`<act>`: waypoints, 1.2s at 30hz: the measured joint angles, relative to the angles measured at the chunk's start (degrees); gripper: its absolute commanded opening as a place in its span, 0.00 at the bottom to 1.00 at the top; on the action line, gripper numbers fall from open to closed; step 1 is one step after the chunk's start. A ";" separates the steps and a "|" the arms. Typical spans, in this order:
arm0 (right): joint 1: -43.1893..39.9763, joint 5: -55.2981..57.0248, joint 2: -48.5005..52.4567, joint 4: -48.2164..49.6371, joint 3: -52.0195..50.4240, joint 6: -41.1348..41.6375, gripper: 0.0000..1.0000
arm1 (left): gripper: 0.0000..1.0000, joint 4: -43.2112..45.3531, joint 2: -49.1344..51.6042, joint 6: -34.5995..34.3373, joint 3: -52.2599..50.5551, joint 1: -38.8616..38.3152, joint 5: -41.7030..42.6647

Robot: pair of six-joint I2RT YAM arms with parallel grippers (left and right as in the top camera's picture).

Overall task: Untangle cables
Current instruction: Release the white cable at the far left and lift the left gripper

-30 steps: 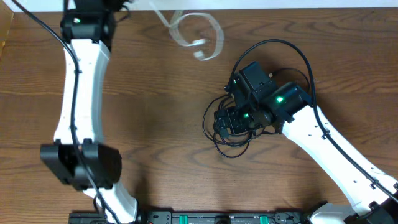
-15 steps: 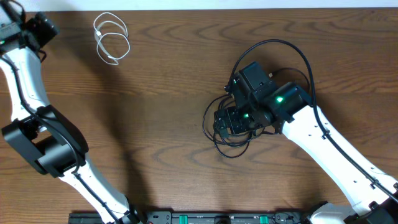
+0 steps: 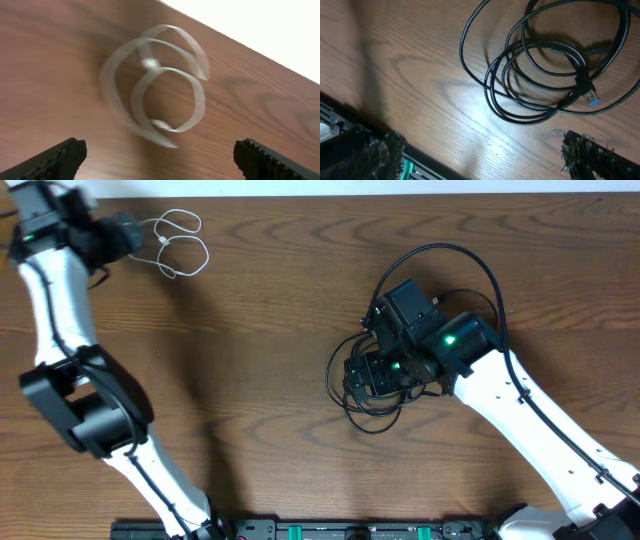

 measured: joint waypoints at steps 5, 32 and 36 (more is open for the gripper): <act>0.00 0.00 0.00 0.00 0.00 0.00 0.99 | 0.99 -0.52 0.02 1.51 0.00 -6.95 -2.58; 0.00 0.00 0.00 0.00 -0.02 0.00 0.99 | 0.08 7.50 10.62 -8.55 0.00 -8.74 -23.12; 0.00 0.00 0.00 0.00 -0.04 0.00 0.99 | 0.07 9.33 10.62 -8.63 0.00 -8.68 -22.18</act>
